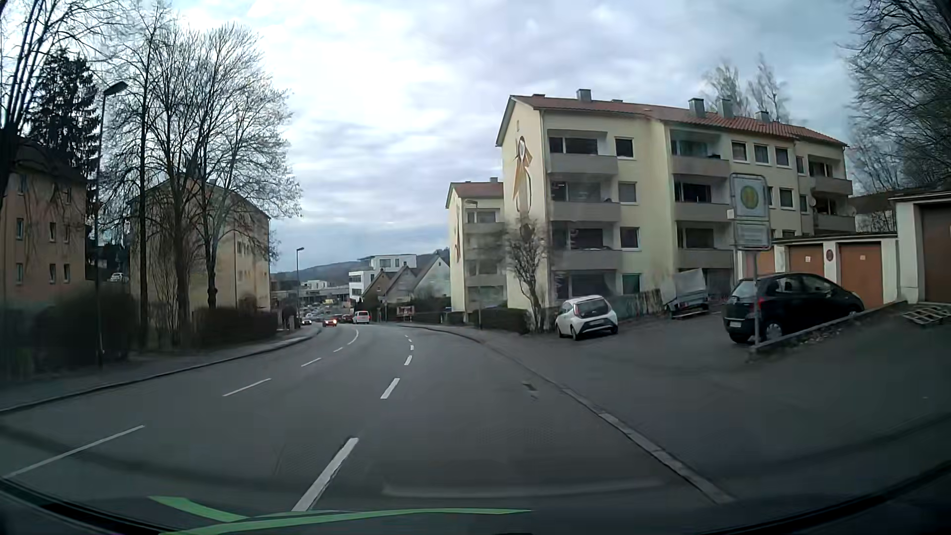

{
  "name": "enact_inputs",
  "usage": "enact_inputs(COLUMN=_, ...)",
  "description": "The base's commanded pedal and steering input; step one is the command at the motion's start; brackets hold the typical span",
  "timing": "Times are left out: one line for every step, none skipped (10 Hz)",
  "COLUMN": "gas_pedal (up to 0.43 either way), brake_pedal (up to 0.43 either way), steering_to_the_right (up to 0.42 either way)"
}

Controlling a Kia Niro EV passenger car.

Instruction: Follow the waypoints while adhering to traffic rules and regulations

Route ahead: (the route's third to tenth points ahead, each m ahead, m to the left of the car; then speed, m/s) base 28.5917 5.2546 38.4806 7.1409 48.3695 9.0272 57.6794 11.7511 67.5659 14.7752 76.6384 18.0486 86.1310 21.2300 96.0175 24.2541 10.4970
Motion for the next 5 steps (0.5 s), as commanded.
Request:
enact_inputs(gas_pedal=0.000, brake_pedal=0.104, steering_to_the_right=-0.015)
enact_inputs(gas_pedal=0.000, brake_pedal=0.104, steering_to_the_right=-0.016)
enact_inputs(gas_pedal=0.000, brake_pedal=0.104, steering_to_the_right=-0.018)
enact_inputs(gas_pedal=0.000, brake_pedal=0.104, steering_to_the_right=-0.018)
enact_inputs(gas_pedal=0.000, brake_pedal=0.104, steering_to_the_right=-0.019)
